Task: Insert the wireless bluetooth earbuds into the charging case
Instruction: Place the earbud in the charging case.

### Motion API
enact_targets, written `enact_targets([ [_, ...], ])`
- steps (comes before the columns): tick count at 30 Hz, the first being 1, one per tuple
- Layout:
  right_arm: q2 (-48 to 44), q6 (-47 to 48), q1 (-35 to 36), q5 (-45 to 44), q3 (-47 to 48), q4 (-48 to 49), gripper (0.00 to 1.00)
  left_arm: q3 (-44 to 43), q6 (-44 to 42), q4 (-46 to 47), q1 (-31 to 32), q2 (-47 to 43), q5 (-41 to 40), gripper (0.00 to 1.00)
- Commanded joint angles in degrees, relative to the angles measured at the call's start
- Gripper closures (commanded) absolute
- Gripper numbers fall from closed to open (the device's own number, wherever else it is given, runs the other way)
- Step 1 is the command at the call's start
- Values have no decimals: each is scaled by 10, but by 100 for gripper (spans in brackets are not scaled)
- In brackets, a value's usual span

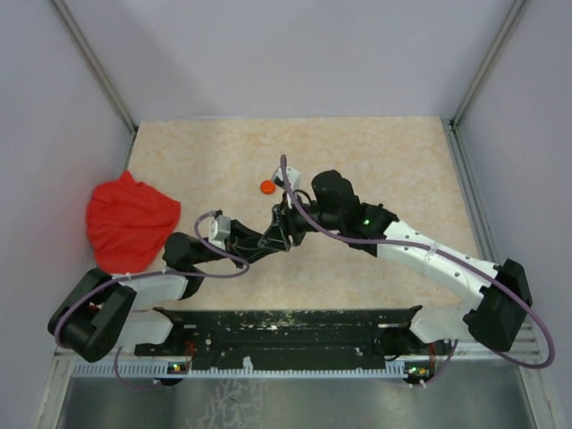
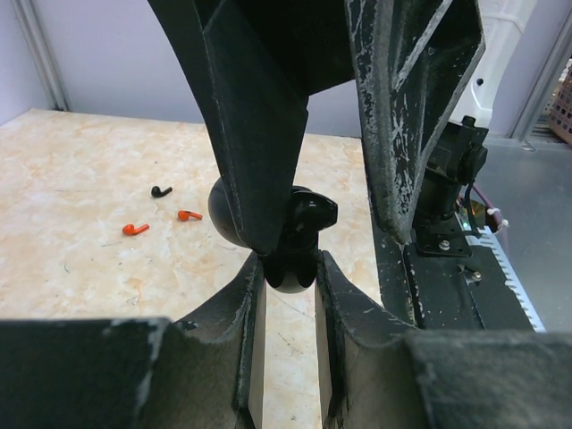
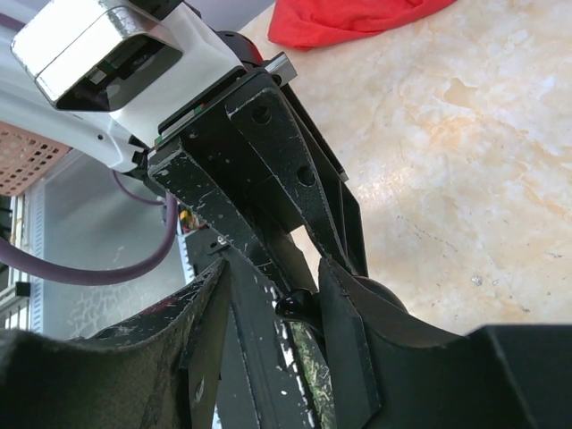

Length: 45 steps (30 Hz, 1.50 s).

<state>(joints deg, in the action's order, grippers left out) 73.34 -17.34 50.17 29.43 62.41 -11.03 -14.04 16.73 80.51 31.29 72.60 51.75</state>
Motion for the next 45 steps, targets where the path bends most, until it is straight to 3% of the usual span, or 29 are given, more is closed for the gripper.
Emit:
enact_targets([
  [1,-24,33,0,-39,36,-1,55,-10,5,32,1,-2,21,99],
  [9,-38,52,0,-97,31,-41,62,-7,0,8,2,-18,-2,99],
  [28,-47,47,1,-93,8,-51,77,-32,-86,-148,1,-71,-30,99],
  [35,-64,41,1,-107,6,-49,77,-36,-124,-209,2,-92,-61,99],
  [45,-74,10,36,-211,6,-21,74,-49,-197,-313,13,-137,-143,99],
])
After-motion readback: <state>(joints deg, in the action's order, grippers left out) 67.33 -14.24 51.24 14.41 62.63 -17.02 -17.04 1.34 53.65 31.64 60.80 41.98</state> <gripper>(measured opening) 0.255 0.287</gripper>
